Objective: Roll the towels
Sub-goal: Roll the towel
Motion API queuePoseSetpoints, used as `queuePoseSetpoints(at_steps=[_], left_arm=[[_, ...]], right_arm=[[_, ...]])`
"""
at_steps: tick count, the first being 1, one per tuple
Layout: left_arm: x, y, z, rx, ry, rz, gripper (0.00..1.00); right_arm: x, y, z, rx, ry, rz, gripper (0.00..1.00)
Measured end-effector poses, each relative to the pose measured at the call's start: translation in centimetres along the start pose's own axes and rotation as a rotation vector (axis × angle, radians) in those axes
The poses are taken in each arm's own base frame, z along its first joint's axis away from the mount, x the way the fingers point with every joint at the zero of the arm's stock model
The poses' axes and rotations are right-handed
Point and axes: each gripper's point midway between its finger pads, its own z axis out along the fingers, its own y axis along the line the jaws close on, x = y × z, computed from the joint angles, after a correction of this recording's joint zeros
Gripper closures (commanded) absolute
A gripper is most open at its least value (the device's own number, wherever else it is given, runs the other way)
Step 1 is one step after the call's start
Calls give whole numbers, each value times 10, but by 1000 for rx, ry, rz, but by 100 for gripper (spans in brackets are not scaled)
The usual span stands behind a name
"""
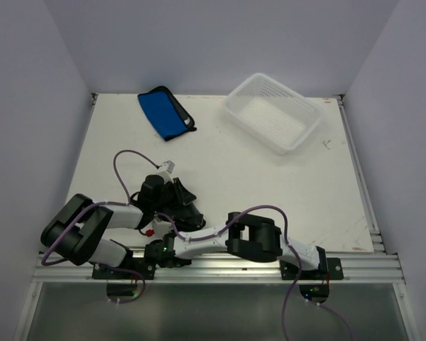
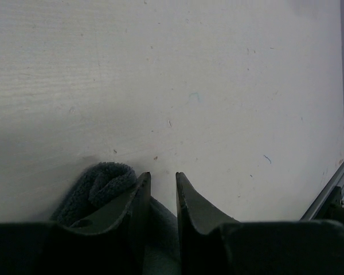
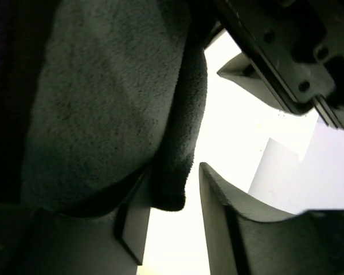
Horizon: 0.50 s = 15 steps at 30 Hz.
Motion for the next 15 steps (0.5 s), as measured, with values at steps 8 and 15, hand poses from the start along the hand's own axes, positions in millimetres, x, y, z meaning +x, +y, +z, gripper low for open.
queuePoseSetpoints(at_steps=[8,15], left_arm=[[2,0,-1,6,-10,-23,71],[1,-2,-1,10,-25,-22,72]], right_arm=[[25,-7,-9,-59,4,46,47],[37,-12,-12,-80,-1,77,35]])
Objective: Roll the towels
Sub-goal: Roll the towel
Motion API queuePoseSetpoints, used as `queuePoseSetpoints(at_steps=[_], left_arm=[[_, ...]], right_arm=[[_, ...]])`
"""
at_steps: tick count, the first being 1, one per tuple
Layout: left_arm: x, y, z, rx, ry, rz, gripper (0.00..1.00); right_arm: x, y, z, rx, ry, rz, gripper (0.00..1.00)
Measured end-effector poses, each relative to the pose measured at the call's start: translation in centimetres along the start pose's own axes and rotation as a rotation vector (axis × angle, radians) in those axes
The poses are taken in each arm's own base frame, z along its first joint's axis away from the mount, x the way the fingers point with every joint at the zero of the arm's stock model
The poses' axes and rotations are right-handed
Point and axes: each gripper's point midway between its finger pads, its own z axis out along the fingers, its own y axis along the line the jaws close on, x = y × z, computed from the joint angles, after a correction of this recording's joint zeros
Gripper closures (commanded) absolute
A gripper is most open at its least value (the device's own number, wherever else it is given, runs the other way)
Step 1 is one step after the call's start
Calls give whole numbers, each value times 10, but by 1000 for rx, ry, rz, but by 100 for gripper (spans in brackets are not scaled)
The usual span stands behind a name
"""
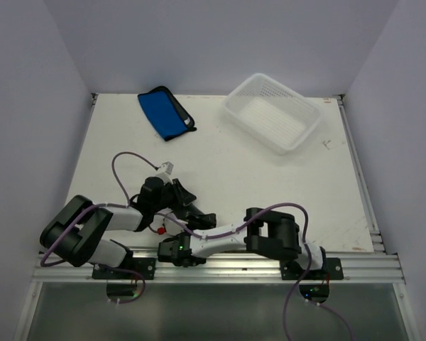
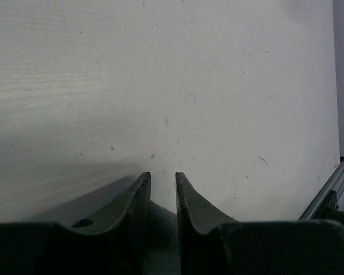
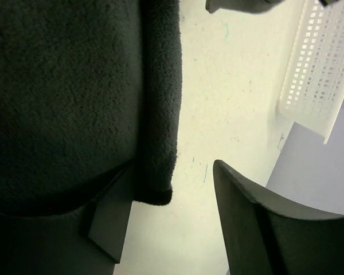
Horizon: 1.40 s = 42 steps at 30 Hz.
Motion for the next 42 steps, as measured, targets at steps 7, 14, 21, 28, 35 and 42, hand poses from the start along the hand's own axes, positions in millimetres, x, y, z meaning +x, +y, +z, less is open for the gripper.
queuePoseSetpoints(at_steps=[7,14,21,28,35,42], left_arm=[[-4,11,-4,-43,-40,-4,72],[-3,15,-5,-52,-49,-22,72],[-3,17,-8,-70,-60,-19,72],[-3,17,-8,-78,-66,-12,72],[-2,16,-8,-88,-73,-5,72],[-2,16,-7,-99,-78,4,72]], right_arm=[[9,-11,-3,-53,-3,217,28],[-33,-18,-24,-302,-100,712,29],[-15,3,-20,-396,-78,792,33],[2,-17,-28,-482,-121,968,42],[4,-47,-8,-591,-132,1232,65],[-2,-36,-10,-690,-92,1306,68]])
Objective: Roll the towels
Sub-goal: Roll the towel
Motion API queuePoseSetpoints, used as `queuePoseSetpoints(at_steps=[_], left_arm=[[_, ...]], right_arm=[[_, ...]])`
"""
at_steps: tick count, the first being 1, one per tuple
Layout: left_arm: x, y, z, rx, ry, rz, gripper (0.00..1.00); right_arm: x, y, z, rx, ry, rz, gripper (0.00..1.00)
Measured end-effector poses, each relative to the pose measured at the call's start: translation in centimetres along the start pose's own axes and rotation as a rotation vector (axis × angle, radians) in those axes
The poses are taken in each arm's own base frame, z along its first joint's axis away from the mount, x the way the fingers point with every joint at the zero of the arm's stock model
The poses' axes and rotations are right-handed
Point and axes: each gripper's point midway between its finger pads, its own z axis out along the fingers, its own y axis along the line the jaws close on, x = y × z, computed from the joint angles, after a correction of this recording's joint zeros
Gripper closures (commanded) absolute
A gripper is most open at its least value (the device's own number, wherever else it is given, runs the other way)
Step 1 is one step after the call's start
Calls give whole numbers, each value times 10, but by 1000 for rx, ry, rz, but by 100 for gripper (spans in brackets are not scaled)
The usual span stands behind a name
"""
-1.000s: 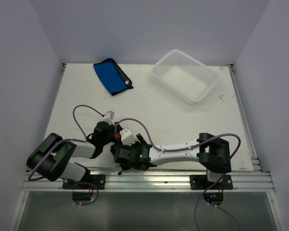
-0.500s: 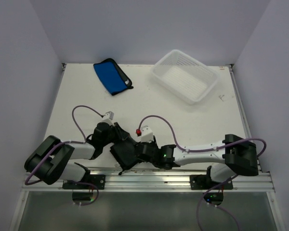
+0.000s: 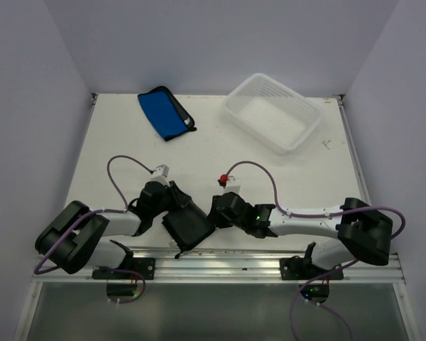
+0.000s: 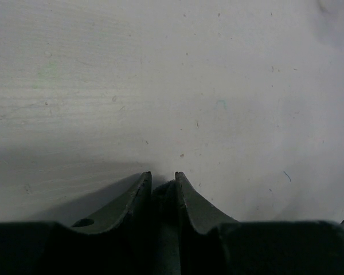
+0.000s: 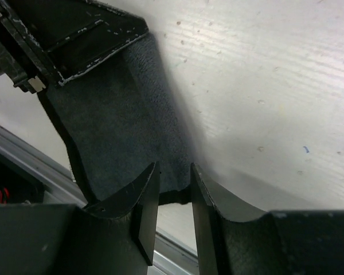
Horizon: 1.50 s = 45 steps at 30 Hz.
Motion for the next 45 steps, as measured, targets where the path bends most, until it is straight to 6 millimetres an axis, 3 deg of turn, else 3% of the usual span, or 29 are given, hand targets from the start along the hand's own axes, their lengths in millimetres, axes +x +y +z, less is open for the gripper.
queuePoseSetpoints(at_steps=[7,10,13,15,17,23,28,32,36,39,45], left_arm=[[0,0,0,-6,-5,5,72],[1,-1,0,-6,-4,7,72],[1,-1,0,-6,-5,8,72],[1,-1,0,-6,-5,7,72],[1,-1,0,-7,-4,7,72],[-2,-1,1,-39,16,11,71],[-16,2,0,-132,28,39,67],[-44,-11,-2,-170,-9,75,66],[-57,-28,-9,-127,-37,76,66],[-49,-39,-11,-63,-5,49,68],[-1,-39,-18,26,132,-40,70]], right_arm=[[31,-6,14,-5,94,49,69],[39,-11,15,1,118,54,76],[39,-9,15,-5,117,52,90],[39,-9,14,-8,117,29,95],[40,-6,13,-14,118,-9,100],[46,25,9,-5,95,-218,100],[52,37,8,103,36,-402,100],[55,25,9,240,-4,-531,100],[52,18,9,352,-49,-634,100],[49,21,7,393,-82,-689,100],[51,30,3,431,-127,-779,100]])
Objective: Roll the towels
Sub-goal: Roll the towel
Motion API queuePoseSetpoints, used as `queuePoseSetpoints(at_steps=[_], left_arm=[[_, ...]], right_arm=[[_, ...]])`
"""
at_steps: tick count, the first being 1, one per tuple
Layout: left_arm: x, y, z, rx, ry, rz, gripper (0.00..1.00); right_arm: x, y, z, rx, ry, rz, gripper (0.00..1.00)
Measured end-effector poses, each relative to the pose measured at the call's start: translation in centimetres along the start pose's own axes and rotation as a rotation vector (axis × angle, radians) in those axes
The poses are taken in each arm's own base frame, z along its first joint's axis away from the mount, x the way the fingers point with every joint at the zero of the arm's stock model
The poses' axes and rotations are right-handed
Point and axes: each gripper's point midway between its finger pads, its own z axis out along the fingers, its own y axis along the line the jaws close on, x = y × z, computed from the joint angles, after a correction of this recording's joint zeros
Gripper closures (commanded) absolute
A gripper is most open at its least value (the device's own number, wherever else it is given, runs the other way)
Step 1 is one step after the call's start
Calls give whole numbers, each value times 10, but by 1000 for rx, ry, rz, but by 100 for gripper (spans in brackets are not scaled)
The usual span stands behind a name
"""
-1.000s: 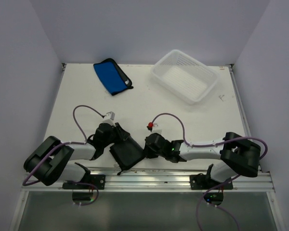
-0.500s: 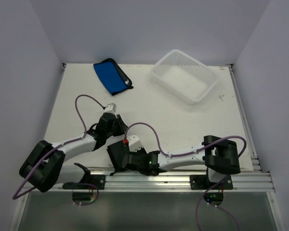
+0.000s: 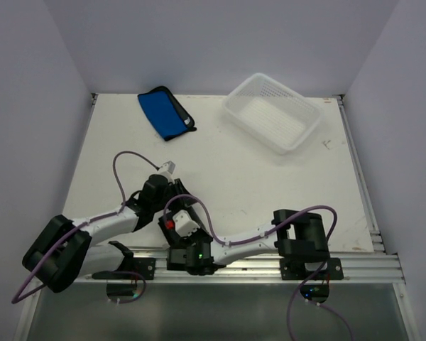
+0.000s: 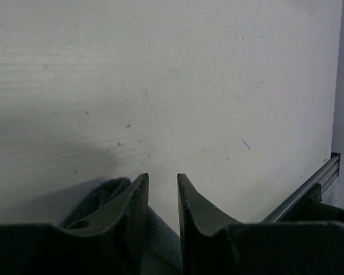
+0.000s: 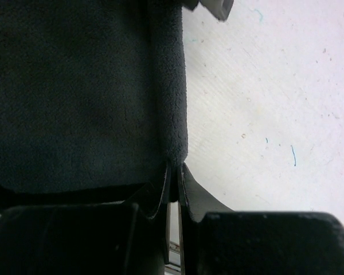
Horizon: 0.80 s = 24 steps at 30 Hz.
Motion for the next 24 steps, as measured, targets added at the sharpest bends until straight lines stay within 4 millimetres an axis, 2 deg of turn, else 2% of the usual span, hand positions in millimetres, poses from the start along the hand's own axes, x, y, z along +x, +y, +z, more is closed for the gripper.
queuePoseSetpoints(at_steps=[4,13,22,24], left_arm=[[16,-11,-1,54,42,-26,70],[25,-23,-4,103,56,-56,71],[54,4,-8,41,94,-82,75],[58,11,-10,28,85,-98,75]], right_arm=[[3,4,-2,2,-10,-40,100],[5,13,-1,18,-18,-107,100],[5,18,0,28,-18,-145,100],[5,19,-1,27,-19,-144,93]])
